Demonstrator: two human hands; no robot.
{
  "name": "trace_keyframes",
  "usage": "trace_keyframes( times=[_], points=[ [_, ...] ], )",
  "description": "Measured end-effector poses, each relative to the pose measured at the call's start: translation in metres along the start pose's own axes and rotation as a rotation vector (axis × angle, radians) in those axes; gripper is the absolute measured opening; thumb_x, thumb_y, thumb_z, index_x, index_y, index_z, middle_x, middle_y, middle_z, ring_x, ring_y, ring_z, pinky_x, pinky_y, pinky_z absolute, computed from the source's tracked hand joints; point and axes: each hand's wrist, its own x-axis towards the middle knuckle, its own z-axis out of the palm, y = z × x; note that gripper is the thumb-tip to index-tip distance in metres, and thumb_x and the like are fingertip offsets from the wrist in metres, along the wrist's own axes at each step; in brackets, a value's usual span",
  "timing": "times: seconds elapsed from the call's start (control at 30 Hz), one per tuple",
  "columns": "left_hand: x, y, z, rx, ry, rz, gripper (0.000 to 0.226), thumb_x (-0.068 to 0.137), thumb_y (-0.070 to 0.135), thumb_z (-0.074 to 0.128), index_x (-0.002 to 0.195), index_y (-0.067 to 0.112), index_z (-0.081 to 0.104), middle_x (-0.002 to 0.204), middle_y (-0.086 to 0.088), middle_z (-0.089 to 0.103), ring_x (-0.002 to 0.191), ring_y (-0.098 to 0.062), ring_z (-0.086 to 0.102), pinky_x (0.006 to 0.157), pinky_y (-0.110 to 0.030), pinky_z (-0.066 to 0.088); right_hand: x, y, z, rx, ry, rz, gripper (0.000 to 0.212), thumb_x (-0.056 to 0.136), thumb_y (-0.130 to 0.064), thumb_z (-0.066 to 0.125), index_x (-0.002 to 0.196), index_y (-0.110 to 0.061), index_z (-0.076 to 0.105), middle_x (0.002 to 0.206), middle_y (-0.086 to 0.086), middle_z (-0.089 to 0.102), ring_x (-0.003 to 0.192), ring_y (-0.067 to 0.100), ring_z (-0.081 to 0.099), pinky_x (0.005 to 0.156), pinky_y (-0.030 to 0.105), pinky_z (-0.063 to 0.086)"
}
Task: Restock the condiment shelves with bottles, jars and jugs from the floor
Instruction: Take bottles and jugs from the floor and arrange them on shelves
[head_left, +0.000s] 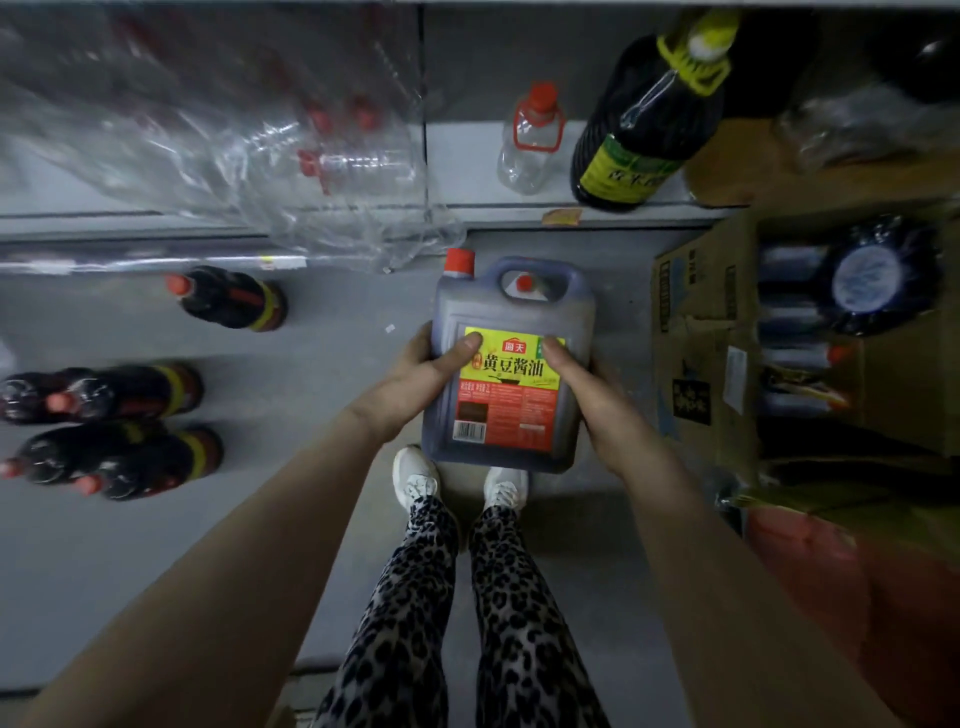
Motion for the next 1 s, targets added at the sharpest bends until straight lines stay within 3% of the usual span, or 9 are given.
trace_keyframes(
  times=[0.1, 0.2, 0.27, 0.4, 0.5, 0.6, 0.7, 0.87, 1.0],
  points=[
    [-0.035, 0.021, -0.003, 0.02, 0.031, 0.029, 0.048, 0.091, 0.043, 0.062, 0.131, 0.02, 0.05, 0.114, -0.001, 0.07, 0.097, -0.014, 0.07, 0.089, -0.03, 0.055, -0.034, -0.024, 0.008, 0.001, 0.004, -0.011, 0.039, 0.082, -0.042, 0.077, 0.114, -0.027, 0.063, 0.096, -0.005, 0.078, 0.087, 0.013, 0.076, 0.063, 0.02, 0.057],
    [-0.07, 0.044, -0.006, 0.026, 0.056, 0.07, 0.047, 0.088, 0.046, 0.064, 0.127, 0.021, 0.052, 0.111, 0.001, 0.071, 0.098, -0.016, 0.07, 0.092, -0.034, 0.054, -0.071, -0.05, 0.014, -0.029, -0.01, -0.044, 0.061, 0.067, -0.048, 0.083, 0.119, -0.025, 0.061, 0.096, -0.006, 0.078, 0.086, 0.013, 0.076, 0.063, 0.021, 0.058],
    [-0.093, 0.061, -0.008, 0.029, 0.063, 0.099, 0.05, 0.088, 0.047, 0.064, 0.128, 0.021, 0.052, 0.112, 0.0, 0.071, 0.098, -0.017, 0.07, 0.09, -0.032, 0.054, -0.095, -0.069, 0.018, -0.066, -0.006, -0.056, 0.072, 0.062, -0.055, 0.083, 0.124, -0.026, 0.059, 0.1, -0.004, 0.078, 0.089, 0.014, 0.075, 0.073, 0.029, 0.059],
    [-0.131, 0.092, -0.01, 0.021, 0.066, 0.168, 0.039, 0.087, 0.048, 0.064, 0.118, 0.026, 0.055, 0.099, 0.008, 0.073, 0.084, -0.006, 0.073, 0.073, -0.019, 0.054, -0.13, -0.103, 0.023, -0.112, -0.016, -0.108, 0.069, 0.06, -0.064, 0.085, 0.116, -0.032, 0.061, 0.1, -0.007, 0.078, 0.09, 0.012, 0.075, 0.076, 0.03, 0.055],
    [-0.162, 0.119, -0.01, 0.017, 0.061, 0.22, 0.034, 0.087, 0.049, 0.065, 0.112, 0.028, 0.057, 0.101, 0.003, 0.075, 0.09, -0.013, 0.073, 0.083, -0.029, 0.057, -0.162, -0.132, 0.027, -0.128, -0.022, -0.169, 0.069, 0.061, -0.064, 0.083, 0.117, -0.032, 0.06, 0.101, -0.007, 0.077, 0.09, 0.013, 0.075, 0.073, 0.029, 0.057],
    [-0.19, 0.145, -0.011, 0.013, 0.076, 0.283, 0.052, 0.085, 0.052, 0.065, 0.125, 0.021, 0.055, 0.108, -0.001, 0.074, 0.095, -0.017, 0.073, 0.092, -0.038, 0.056, -0.19, -0.161, 0.031, -0.131, -0.036, -0.229, 0.072, 0.061, -0.063, 0.085, 0.12, -0.029, 0.061, 0.099, -0.007, 0.078, 0.087, 0.013, 0.076, 0.062, 0.022, 0.058],
    [-0.22, 0.171, -0.011, 0.023, 0.094, 0.365, 0.065, 0.074, 0.06, 0.067, 0.123, 0.02, 0.055, 0.106, 0.0, 0.075, 0.095, -0.016, 0.073, 0.094, -0.04, 0.056, -0.218, -0.188, 0.034, -0.121, -0.027, -0.298, 0.069, 0.063, -0.06, 0.083, 0.122, -0.029, 0.061, 0.101, -0.006, 0.078, 0.088, 0.014, 0.076, 0.063, 0.024, 0.058],
    [-0.26, 0.211, -0.014, 0.06, 0.135, 0.486, 0.064, 0.073, 0.067, 0.071, 0.119, 0.026, 0.057, 0.102, 0.006, 0.076, 0.093, -0.015, 0.073, 0.095, -0.043, 0.055, -0.259, -0.231, 0.04, -0.113, -0.039, -0.426, 0.064, 0.063, -0.056, 0.081, 0.118, -0.029, 0.064, 0.097, -0.004, 0.078, 0.085, 0.015, 0.076, 0.057, 0.018, 0.056],
    [-0.293, 0.249, -0.016, 0.061, 0.17, 0.57, 0.085, 0.06, 0.075, 0.069, 0.124, 0.02, 0.058, 0.11, 0.0, 0.074, 0.099, -0.02, 0.072, 0.099, -0.046, 0.052, -0.289, -0.268, 0.045, -0.12, -0.056, -0.522, 0.053, 0.068, -0.049, 0.081, 0.112, -0.024, 0.065, 0.094, -0.001, 0.079, 0.083, 0.017, 0.076, 0.058, 0.021, 0.057]
  ],
)
